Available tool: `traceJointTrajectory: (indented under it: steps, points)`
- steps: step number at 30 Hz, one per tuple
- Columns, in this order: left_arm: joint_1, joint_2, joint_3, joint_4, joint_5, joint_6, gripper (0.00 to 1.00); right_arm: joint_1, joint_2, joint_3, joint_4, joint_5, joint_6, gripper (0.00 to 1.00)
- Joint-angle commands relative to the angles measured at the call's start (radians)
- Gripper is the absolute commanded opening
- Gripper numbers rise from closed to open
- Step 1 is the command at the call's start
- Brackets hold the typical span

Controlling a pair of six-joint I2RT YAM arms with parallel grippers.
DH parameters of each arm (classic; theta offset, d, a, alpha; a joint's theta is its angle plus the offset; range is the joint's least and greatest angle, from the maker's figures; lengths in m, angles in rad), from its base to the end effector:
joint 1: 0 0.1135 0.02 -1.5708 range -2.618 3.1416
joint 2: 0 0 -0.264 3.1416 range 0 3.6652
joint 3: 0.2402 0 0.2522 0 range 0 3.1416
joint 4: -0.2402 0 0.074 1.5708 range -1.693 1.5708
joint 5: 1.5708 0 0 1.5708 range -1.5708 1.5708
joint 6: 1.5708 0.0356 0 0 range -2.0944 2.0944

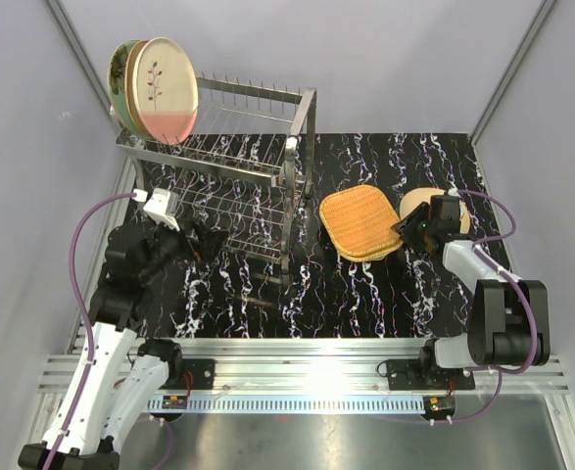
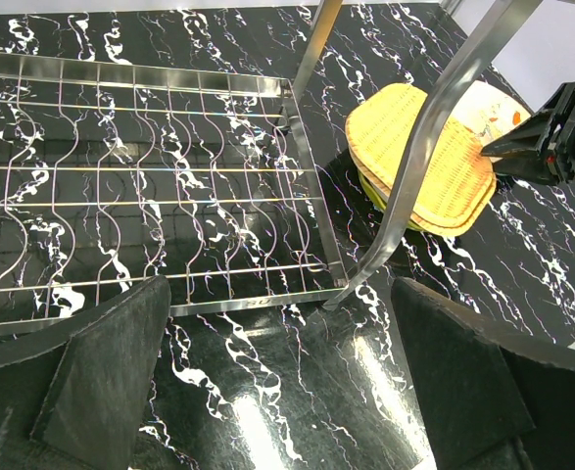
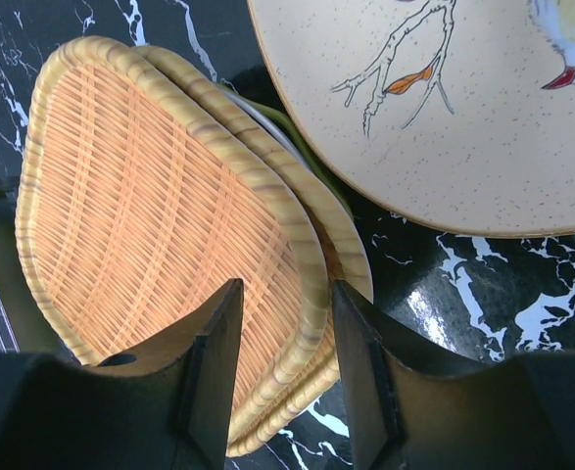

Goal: Load the plates into the dish rack
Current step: Grab a plate with the right arm

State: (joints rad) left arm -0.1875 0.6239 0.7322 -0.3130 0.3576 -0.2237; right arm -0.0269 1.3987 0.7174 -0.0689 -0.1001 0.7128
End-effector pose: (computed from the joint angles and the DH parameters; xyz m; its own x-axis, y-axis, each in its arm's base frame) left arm 0.1430 -0.0398 0.3320 -0.3082 -0.1530 -0.9389 0.4543 0.8435 -0.2866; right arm 0.2829 -0.0041 0.1913 -0.5459 0.6656 -0.5089 0.4107 0.7420 0.5299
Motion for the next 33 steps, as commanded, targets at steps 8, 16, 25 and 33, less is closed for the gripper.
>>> traceJointTrajectory:
  steps: [8,16,25,33]
  points:
    - [-0.003,-0.004,0.001,0.023,-0.020,0.020,0.99,-0.005,0.026,-0.065,0.112,-0.087,0.053,0.51]
    - [-0.004,0.005,-0.001,0.031,-0.016,0.015,0.99,-0.005,0.051,-0.076,0.144,-0.102,0.076,0.42]
    - [-0.004,-0.001,-0.001,0.023,-0.022,0.018,0.99,-0.005,-0.010,-0.064,0.092,-0.122,0.071,0.16]
    - [-0.004,-0.006,-0.005,0.028,-0.012,0.012,0.99,-0.005,-0.204,-0.081,-0.057,-0.102,0.060,0.07]
